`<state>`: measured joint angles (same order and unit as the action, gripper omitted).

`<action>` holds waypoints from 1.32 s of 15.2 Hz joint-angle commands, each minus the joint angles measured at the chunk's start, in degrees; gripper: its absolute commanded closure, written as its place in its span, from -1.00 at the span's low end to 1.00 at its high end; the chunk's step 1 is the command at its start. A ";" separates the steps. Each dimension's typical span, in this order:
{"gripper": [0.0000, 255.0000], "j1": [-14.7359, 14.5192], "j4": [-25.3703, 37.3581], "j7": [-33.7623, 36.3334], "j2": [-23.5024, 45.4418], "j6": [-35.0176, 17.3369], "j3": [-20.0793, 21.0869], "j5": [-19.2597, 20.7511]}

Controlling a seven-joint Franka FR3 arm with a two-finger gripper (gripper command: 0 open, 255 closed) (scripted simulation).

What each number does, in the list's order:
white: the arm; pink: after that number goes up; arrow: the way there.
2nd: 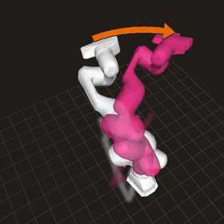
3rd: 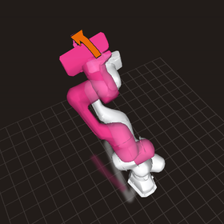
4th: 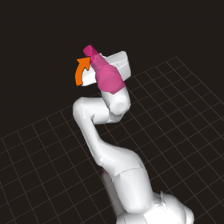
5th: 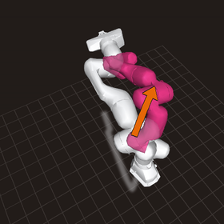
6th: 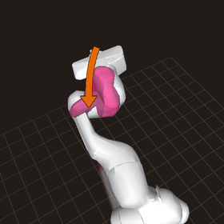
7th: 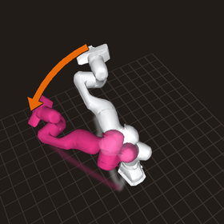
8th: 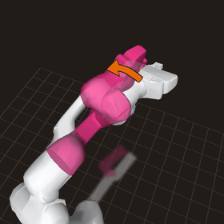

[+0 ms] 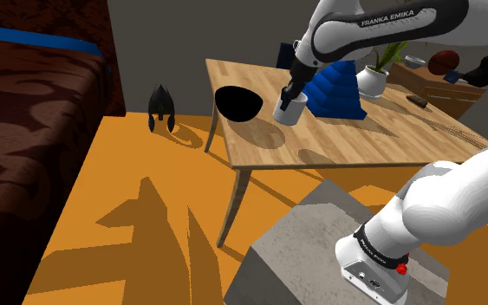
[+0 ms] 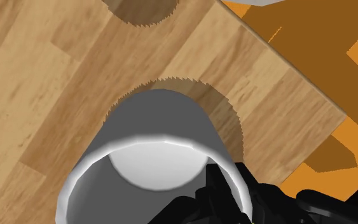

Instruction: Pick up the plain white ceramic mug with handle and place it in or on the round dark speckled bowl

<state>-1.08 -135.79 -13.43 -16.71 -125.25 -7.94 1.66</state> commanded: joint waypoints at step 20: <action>1.00 -1.66 25.51 2.08 12.65 12.94 1.58 -1.82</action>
<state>-2.38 -113.82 -11.98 -6.61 -113.27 -6.74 0.12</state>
